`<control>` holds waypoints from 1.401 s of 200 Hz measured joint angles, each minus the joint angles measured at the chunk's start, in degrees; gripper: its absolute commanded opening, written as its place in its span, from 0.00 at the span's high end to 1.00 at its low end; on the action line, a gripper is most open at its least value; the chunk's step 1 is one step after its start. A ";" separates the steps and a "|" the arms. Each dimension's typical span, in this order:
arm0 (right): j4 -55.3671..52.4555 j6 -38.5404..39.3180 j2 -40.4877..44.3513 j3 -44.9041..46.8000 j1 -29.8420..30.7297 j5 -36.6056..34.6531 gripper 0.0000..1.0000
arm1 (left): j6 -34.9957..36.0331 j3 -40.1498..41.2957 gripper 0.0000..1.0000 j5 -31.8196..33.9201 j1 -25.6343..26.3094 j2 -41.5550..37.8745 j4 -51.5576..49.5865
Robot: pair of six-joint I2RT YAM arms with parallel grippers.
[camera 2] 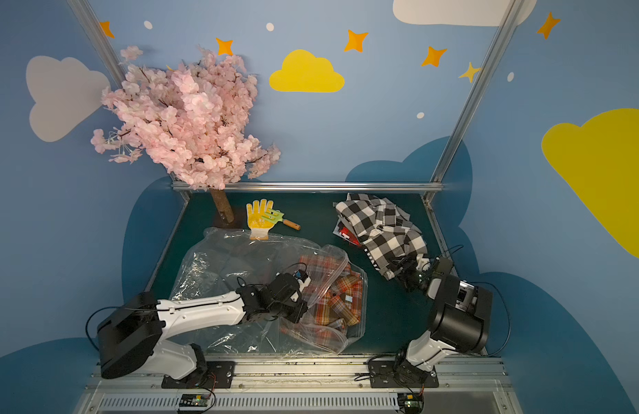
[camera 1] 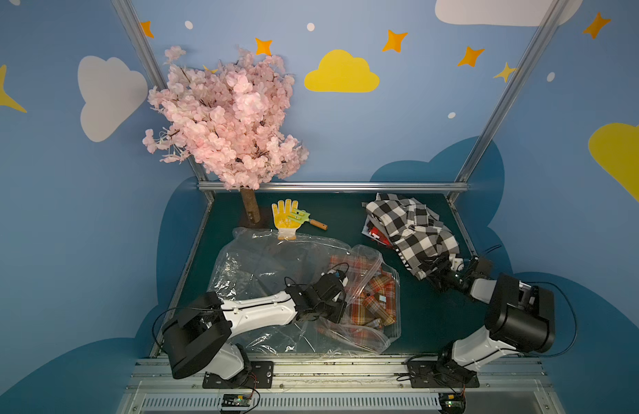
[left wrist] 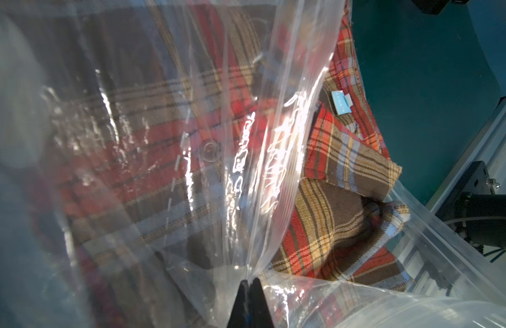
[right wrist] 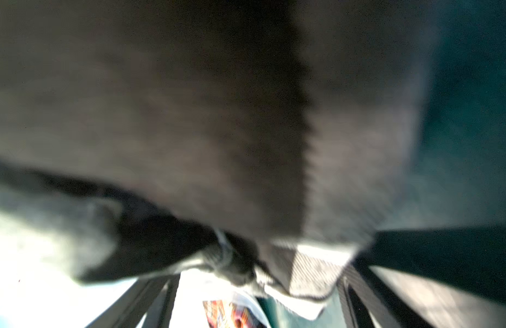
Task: Take the shirt out of the vacuum bag
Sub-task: Place the shirt at the center of the board.
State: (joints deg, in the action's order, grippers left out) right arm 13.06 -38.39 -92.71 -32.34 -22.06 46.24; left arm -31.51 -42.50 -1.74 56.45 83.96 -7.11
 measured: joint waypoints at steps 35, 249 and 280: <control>0.33 0.09 -4.50 -4.02 0.96 -1.79 0.84 | 0.00 0.00 0.97 0.00 -0.17 0.02 0.02; -28.52 11.76 -0.04 -25.42 -8.22 4.31 0.87 | 0.02 1.84 0.97 0.02 -0.85 -1.53 -0.07; -30.45 13.14 -2.01 -23.69 -7.98 2.86 0.61 | 0.00 1.92 0.97 0.04 -0.92 -1.90 -0.04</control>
State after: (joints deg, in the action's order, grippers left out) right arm -17.39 -25.26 -94.72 -56.03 -30.04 49.10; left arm -31.51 -40.58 -1.69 55.53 82.06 -7.16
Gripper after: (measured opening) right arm 0.311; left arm 0.049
